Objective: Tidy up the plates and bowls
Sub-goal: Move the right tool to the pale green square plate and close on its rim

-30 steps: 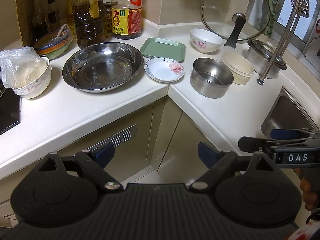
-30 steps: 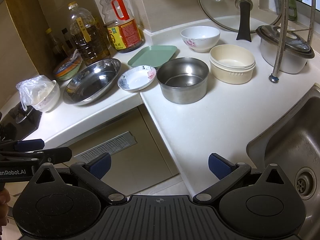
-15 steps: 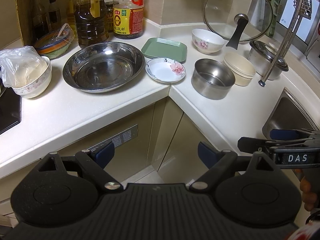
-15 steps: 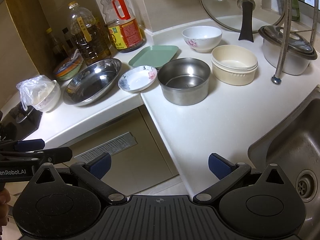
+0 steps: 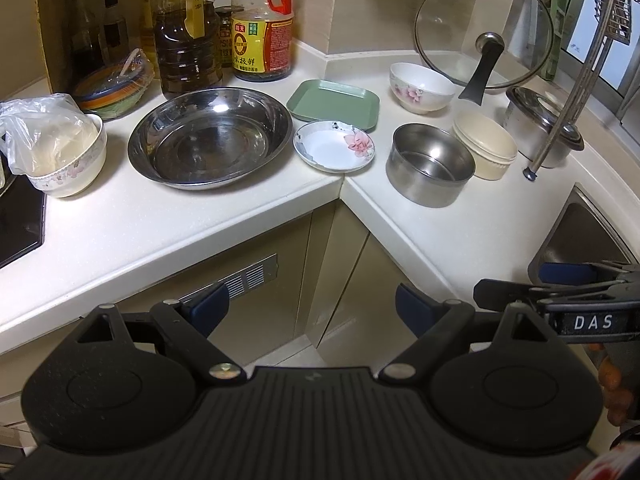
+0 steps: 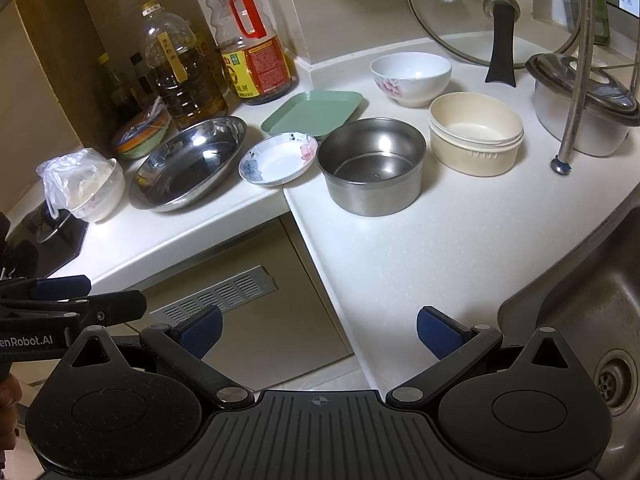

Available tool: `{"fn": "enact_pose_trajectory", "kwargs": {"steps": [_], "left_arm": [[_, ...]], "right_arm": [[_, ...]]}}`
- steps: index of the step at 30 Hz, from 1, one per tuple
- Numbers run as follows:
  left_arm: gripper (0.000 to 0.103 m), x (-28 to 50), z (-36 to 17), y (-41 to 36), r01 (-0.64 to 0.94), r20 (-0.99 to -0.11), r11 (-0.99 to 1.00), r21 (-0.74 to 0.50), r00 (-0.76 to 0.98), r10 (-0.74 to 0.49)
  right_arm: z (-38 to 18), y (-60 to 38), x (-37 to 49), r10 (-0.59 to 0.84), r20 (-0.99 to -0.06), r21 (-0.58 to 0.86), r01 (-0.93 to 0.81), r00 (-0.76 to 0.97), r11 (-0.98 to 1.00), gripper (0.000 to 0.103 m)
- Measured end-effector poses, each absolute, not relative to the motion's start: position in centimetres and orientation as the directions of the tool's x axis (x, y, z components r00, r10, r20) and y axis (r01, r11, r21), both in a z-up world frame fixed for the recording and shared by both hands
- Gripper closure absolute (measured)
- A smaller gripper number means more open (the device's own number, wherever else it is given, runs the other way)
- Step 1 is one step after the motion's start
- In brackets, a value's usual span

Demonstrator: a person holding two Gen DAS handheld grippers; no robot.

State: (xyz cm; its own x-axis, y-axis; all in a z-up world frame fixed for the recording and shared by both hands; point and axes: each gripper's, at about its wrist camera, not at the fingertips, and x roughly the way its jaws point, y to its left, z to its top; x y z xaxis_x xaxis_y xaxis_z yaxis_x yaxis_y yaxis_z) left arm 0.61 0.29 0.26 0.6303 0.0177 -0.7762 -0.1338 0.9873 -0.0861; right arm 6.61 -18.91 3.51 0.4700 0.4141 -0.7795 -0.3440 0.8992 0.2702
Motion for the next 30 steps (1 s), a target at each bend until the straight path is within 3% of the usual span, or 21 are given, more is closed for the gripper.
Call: {"fn": "enact_pose_trajectory", "kwargs": {"steps": [12,23,30], "left_arm": [[0.014,1.4,-0.2,-0.3,-0.200,-0.783,0.974,-0.103,0.621,0.045],[0.014,4.0,0.7,0.1,-0.205,-0.769,0.975,-0.086,0.636,0.066],[0.014,7.8,1.2,1.8,-0.172,-0.754,0.982,-0.079,0.655,0.054]], "right_arm": [[3.1,-19.5,8.1,0.432,-0.771,0.262,-0.385,0.468,0.885,0.000],[4.3,-20.0,10.2,0.537,-0.681,0.339,-0.436,0.498,0.834,0.000],[4.7,-18.8,13.7,0.527,-0.669,0.335,-0.421,0.524,0.843,0.000]]}}
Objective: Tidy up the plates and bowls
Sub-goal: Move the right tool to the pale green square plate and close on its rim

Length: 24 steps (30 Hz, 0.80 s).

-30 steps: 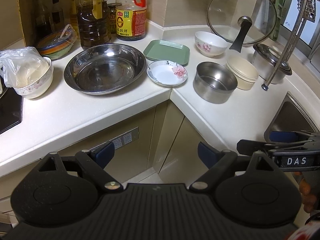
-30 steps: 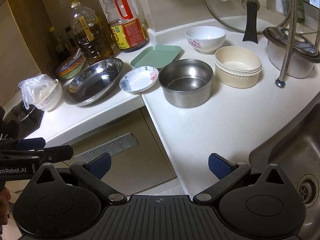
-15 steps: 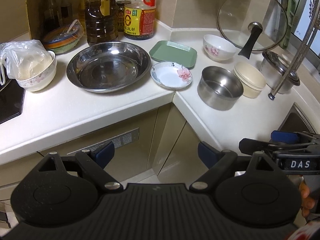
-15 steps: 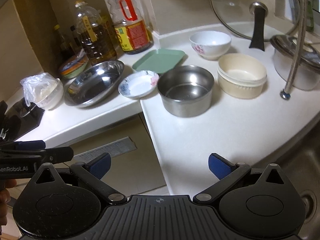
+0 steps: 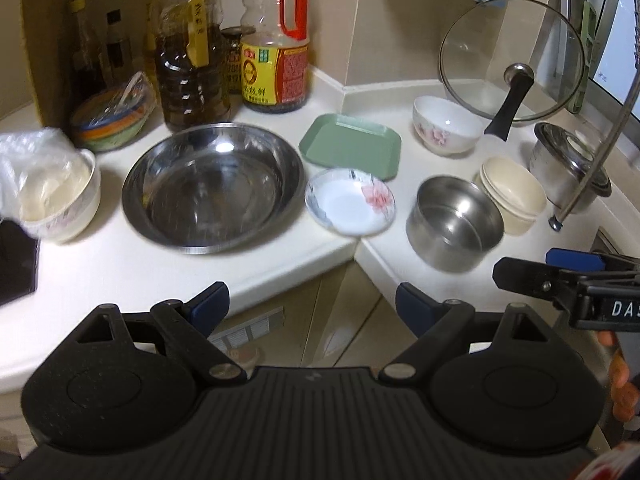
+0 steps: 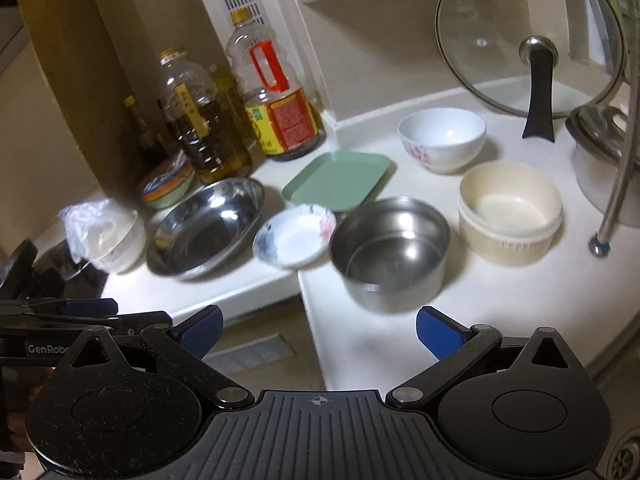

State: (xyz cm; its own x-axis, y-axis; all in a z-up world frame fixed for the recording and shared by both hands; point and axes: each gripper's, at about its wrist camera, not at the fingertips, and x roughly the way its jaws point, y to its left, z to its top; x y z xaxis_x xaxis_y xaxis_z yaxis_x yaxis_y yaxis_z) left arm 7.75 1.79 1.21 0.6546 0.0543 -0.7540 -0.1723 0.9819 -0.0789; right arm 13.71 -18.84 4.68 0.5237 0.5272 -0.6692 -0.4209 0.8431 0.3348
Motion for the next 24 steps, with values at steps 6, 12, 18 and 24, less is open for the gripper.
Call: {"fn": "enact_pose_trajectory", "kwargs": {"steps": [6,12,18,24], "left_arm": [[0.014,12.1,1.0,3.9,-0.117,-0.750,0.990,-0.075,0.661,0.022],[0.016,17.2,0.8,6.0,-0.048,-0.744,0.998,-0.052,0.668,-0.007],[0.017,22.5,1.0,7.1,0.032,-0.731,0.999,-0.032,0.681,-0.045],[0.032,27.2,0.3,8.0,0.097,-0.743,0.995,-0.039,0.662,-0.094]], "right_arm": [[4.6,-17.1,17.2,0.500,-0.660,0.322,-0.389,0.561,0.863,0.000],[4.1,-14.9,21.4,0.467,-0.664,0.317,-0.345,0.585,0.883,0.013],[3.8,-13.2,25.3,0.422,-0.673,0.307,-0.290,0.607,0.906,0.018],[2.6,-12.3,29.0,0.372,-0.706,0.313,-0.206,0.603,0.927,0.029]]}}
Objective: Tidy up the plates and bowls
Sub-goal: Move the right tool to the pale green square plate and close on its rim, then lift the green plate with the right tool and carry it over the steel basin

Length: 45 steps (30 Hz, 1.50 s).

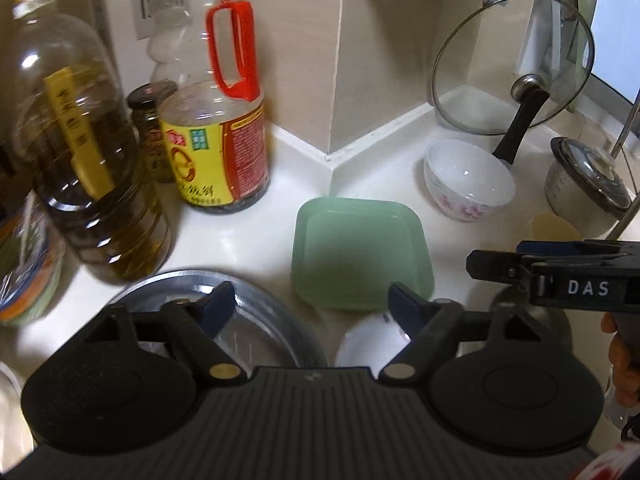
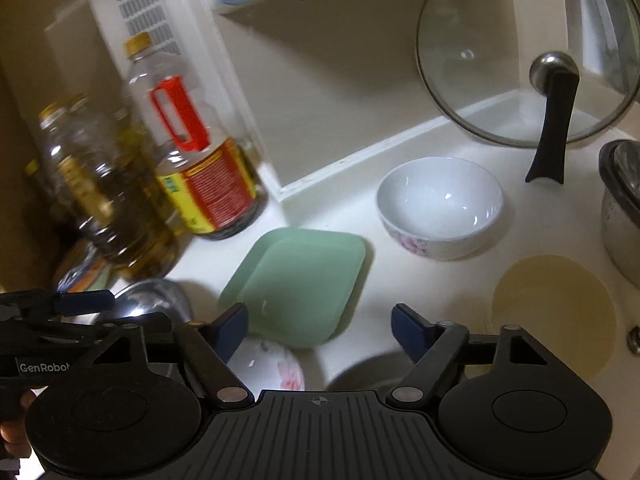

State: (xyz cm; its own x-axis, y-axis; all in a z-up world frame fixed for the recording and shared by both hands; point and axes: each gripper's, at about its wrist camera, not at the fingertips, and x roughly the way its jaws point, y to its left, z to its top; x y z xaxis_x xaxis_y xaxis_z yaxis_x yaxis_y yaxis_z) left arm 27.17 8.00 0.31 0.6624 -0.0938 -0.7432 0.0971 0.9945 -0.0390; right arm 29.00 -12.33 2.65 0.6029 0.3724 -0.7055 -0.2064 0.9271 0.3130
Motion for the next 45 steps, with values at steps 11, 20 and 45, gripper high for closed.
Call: {"fn": "enact_pose_trajectory", "kwargs": {"steps": [11,20,45], "left_arm": [[0.045,33.8,-2.2,8.6,0.163,-0.789,0.985,-0.063,0.596,-0.149],[0.059,37.2,-4.5,8.6,0.188,-0.836,0.979,-0.079,0.523,-0.168],[0.087,38.9,-7.2,9.5,0.198,-0.864,0.970,-0.138,0.456,-0.216]], "right_arm": [[0.1,-10.2,34.2,0.317,-0.781,0.297,-0.125,0.538,0.946,0.049],[-1.9,-9.9,37.3,0.283,-0.837,0.298,-0.044,0.468,0.954,0.064],[-3.9,-8.5,38.9,0.213,-0.879,0.252,0.037,0.427,0.967,0.097]]}}
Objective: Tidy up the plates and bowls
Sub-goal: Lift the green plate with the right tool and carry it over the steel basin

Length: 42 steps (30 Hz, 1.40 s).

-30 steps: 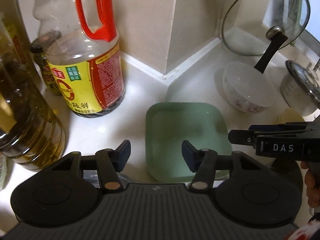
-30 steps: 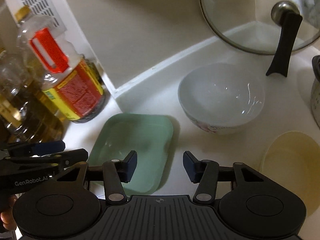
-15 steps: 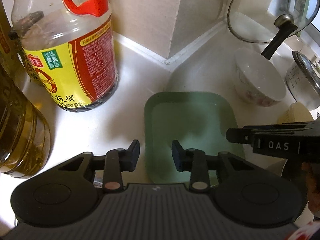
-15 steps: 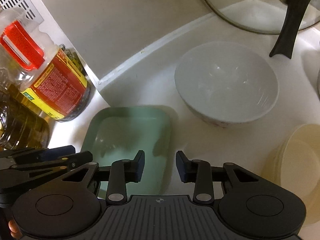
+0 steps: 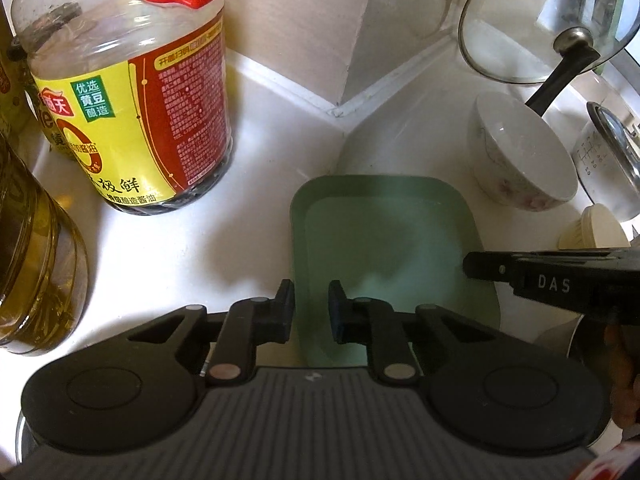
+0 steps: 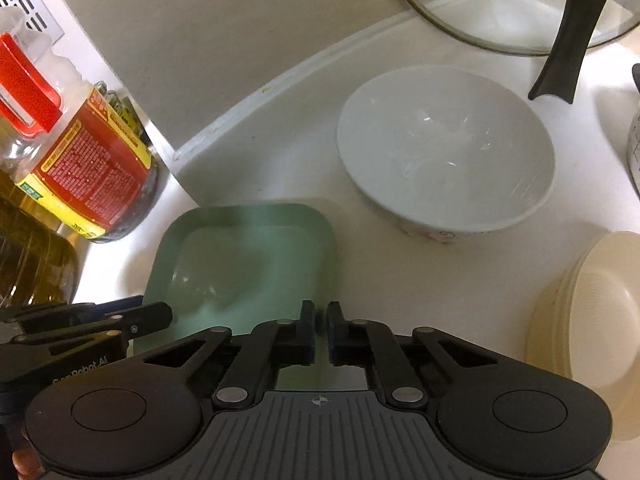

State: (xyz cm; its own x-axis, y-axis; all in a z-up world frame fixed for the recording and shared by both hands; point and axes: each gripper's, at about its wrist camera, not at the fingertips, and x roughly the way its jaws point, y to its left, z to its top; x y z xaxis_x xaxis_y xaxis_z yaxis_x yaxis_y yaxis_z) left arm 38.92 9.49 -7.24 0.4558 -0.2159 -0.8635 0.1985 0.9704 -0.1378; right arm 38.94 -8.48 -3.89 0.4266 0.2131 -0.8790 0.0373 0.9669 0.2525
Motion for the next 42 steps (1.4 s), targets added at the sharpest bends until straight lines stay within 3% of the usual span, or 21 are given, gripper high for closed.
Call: {"fn": "enact_pose_trajectory", "kwargs": {"steps": [22,42], "left_arm": [[0.087,34.4,-2.2,11.6,0.140,-0.798,0.977,-0.158,0.565,-0.210],[0.087,25.1,0.3,17.0,-0.133,-0.774,0.984,-0.121,0.633,-0.010]], "right_arm": [[0.5,-8.4,36.2,0.271,-0.811,0.287,-0.051,0.519,0.957,0.098],[2.4,-1.6,32.5,0.465,-0.766,0.340,-0.334,0.444,0.879,0.098]]}}
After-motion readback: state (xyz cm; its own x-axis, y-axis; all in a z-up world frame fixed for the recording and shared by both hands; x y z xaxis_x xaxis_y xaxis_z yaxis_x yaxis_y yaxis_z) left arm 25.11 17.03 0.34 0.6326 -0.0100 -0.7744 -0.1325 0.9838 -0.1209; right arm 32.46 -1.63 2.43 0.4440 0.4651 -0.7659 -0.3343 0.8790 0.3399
